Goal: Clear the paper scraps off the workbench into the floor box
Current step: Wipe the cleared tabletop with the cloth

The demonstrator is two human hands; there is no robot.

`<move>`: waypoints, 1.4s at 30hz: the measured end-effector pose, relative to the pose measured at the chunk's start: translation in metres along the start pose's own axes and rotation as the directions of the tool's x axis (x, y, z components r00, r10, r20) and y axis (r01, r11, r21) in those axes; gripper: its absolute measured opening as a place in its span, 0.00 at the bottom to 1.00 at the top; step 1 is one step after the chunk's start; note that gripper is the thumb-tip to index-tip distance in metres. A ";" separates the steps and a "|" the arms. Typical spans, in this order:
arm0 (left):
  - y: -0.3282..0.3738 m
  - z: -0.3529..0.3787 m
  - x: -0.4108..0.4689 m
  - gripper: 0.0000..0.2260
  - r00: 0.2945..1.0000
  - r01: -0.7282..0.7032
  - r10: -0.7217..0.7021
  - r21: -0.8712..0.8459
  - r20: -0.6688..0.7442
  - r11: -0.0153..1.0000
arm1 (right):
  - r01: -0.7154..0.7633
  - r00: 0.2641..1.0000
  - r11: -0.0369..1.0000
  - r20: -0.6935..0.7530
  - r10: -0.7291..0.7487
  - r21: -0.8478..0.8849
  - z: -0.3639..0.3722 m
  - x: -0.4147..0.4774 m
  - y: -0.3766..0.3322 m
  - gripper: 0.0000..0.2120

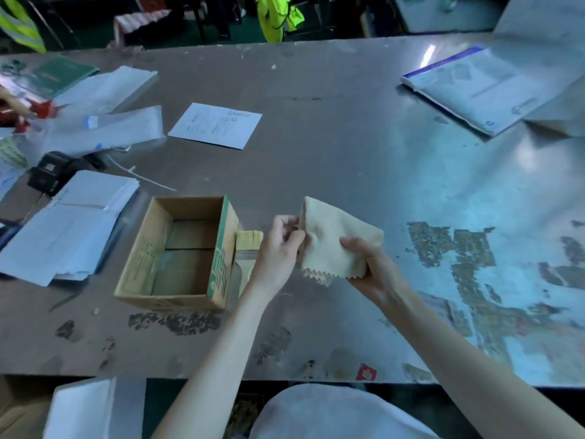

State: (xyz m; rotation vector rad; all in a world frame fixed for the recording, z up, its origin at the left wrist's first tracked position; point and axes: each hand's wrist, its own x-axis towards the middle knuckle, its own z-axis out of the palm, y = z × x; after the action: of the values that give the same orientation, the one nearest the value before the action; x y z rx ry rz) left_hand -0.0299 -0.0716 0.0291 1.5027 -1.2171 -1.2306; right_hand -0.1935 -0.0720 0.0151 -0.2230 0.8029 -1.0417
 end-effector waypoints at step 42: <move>-0.110 -0.016 -0.033 0.20 0.944 0.244 -0.023 0.647 -0.331 0.722 | 0.259 0.857 0.118 0.171 -0.485 -0.959 -0.109 0.014 0.003 0.15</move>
State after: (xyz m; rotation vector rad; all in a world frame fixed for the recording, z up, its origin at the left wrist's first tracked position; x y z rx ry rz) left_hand 0.0031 -0.0180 -0.0684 2.2597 -1.4444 -0.5901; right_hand -0.2624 -0.0609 -0.0695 -1.5657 1.5947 -0.8647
